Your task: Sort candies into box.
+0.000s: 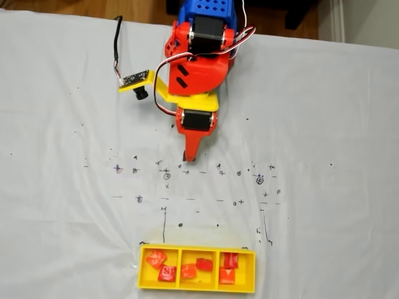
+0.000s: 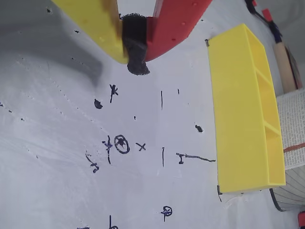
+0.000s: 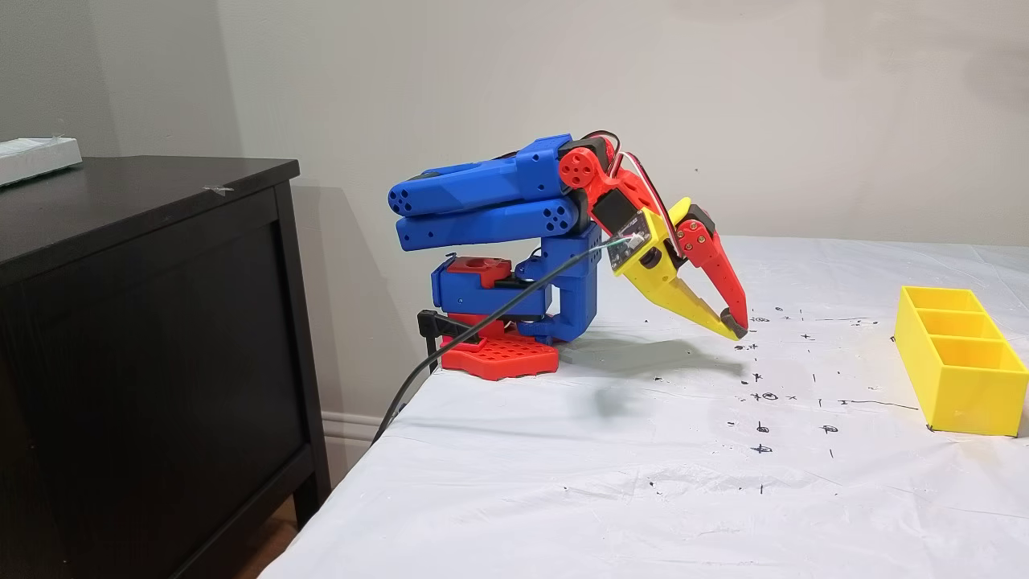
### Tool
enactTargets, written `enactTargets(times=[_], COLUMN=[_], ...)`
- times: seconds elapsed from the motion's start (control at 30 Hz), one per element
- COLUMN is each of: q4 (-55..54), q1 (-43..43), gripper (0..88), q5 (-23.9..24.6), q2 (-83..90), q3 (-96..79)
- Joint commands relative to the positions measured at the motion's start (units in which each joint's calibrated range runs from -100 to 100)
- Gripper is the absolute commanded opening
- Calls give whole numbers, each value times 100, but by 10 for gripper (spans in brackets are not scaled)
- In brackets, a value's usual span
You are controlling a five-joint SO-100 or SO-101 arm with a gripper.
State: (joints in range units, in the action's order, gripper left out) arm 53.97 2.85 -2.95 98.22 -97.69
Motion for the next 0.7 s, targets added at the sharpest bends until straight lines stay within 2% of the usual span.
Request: enactTargets(times=[0.0,0.67], q4=[-112,272], q1=[41,50], gripper=[11,2], q5=[161,293], q2=[84,84], q3=[-49,88])
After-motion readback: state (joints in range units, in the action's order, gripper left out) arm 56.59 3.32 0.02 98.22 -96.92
